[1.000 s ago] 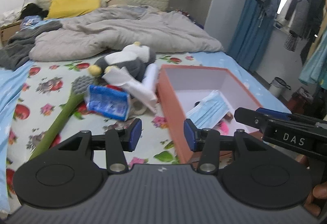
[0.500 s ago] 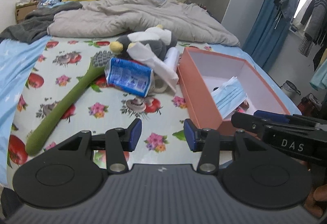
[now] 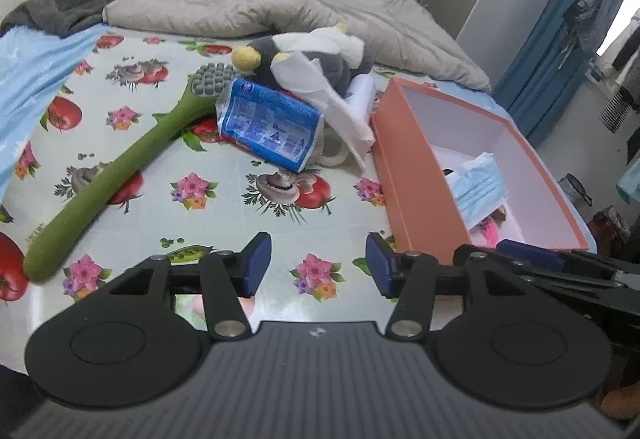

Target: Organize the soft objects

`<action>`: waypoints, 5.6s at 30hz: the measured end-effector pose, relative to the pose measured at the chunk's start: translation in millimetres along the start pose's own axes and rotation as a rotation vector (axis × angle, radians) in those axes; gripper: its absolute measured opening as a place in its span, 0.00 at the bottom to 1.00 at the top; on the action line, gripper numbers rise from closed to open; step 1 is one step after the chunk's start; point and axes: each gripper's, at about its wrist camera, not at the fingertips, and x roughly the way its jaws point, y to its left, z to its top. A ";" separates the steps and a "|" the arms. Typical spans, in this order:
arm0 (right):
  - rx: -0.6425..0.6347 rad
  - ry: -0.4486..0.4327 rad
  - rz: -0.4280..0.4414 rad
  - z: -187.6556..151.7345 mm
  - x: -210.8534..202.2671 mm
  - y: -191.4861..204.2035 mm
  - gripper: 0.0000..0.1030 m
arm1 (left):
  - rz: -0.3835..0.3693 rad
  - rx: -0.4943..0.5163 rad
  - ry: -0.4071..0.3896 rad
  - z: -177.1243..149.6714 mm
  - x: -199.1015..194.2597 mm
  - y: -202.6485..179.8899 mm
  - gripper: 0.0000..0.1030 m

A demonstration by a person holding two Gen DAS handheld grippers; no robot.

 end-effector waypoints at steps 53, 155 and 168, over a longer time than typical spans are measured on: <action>-0.091 0.108 -0.056 122.3 245.7 -5.0 0.19 | -0.242 -0.729 0.104 114.8 261.6 92.3 0.32; -0.152 0.268 0.144 -28.1 147.3 67.2 0.59 | 0.022 -0.464 0.052 -23.3 42.0 152.5 0.61; -0.267 0.284 0.090 -40.3 160.3 76.1 0.69 | 0.148 -0.481 -0.002 -22.8 61.7 137.2 0.62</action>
